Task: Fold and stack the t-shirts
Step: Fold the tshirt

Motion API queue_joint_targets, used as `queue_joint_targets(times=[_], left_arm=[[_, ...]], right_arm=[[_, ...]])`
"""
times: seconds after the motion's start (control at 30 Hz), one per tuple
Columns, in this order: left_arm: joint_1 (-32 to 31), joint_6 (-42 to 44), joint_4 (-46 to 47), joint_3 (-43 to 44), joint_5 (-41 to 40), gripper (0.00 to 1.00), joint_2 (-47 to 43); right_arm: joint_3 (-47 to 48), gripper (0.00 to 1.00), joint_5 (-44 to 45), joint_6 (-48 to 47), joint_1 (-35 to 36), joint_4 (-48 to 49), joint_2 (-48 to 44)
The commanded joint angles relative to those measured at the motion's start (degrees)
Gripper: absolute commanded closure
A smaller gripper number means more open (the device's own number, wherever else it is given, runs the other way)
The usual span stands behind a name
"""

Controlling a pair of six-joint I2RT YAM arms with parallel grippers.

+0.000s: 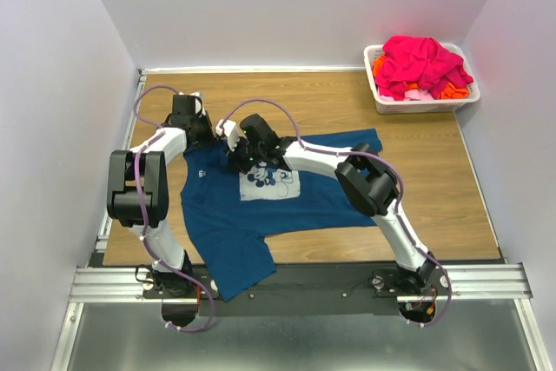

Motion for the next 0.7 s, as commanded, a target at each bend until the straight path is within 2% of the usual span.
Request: queue_joint_targets(times=[0.0, 0.67], left_arm=[[-0.2, 0.6, -1.2, -2.3, -0.4, 1.00, -5.0], [-0.2, -2.7, -12.6, -17.6, -1.6, 1.00, -28.1]], right_arm=[[-3.3, 0.99, -1.4, -0.8, 0.5, 0.5, -5.0], [-17.9, 0.99, -0.6, -3.9, 0.4, -2.7, -17.9]])
